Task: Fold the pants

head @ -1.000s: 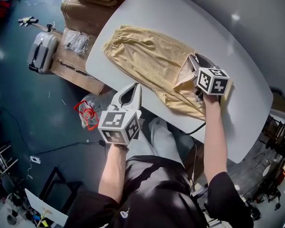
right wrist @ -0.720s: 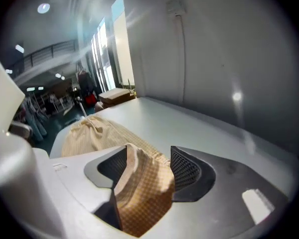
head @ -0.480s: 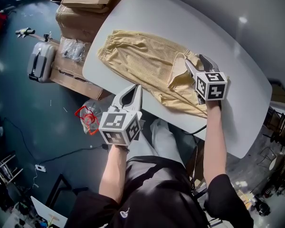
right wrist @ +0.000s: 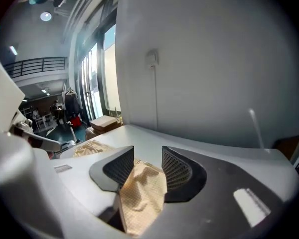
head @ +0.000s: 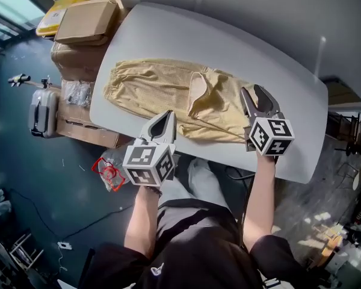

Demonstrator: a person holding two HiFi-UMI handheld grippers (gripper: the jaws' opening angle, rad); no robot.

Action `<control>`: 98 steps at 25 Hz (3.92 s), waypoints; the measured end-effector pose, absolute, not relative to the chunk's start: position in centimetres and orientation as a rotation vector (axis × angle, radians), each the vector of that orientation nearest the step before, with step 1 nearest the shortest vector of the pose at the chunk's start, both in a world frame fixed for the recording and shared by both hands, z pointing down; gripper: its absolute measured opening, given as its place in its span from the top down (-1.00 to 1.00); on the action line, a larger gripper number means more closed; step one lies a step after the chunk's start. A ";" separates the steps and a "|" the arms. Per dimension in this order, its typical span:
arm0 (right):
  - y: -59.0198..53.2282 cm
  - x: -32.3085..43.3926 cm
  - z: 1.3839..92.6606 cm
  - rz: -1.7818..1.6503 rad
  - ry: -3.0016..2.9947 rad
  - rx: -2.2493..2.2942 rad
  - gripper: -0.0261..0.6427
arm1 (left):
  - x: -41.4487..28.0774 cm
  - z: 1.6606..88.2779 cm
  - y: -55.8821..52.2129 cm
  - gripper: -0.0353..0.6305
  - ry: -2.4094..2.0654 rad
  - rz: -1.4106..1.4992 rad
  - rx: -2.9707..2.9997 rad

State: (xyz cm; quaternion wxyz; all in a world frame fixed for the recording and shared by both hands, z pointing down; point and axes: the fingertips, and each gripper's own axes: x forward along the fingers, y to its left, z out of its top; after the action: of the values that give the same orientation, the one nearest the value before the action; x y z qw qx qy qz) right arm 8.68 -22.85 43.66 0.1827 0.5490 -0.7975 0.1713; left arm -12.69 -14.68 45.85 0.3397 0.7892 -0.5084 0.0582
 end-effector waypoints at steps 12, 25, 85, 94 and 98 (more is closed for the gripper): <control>-13.0 20.1 36.1 0.379 -2.126 2.023 0.91 | 0.9 38.0 -15.9 0.88 -1.075 0.085 2.382; -9.8 21.7 43.6 0.642 -2.109 1.874 0.41 | 4.1 40.2 -13.8 0.88 -1.031 0.216 2.384; -2.7 33.7 59.3 1.238 -1.761 1.899 0.75 | 14.6 50.1 -9.9 0.88 -0.874 0.446 2.283; 4.3 42.4 57.9 1.227 -1.561 2.124 0.74 | 20.2 50.4 -7.2 0.88 -0.716 0.472 2.339; 7.2 44.2 57.7 1.226 -1.497 2.180 0.74 | 22.5 50.4 -5.9 0.88 -0.642 0.482 2.367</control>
State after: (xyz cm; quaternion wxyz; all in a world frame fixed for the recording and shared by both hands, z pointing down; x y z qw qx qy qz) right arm 44.19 7.21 57.70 0.1132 0.7430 -0.5105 0.4178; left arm 22.51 -5.86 50.35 0.3156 0.8986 -0.2438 0.1831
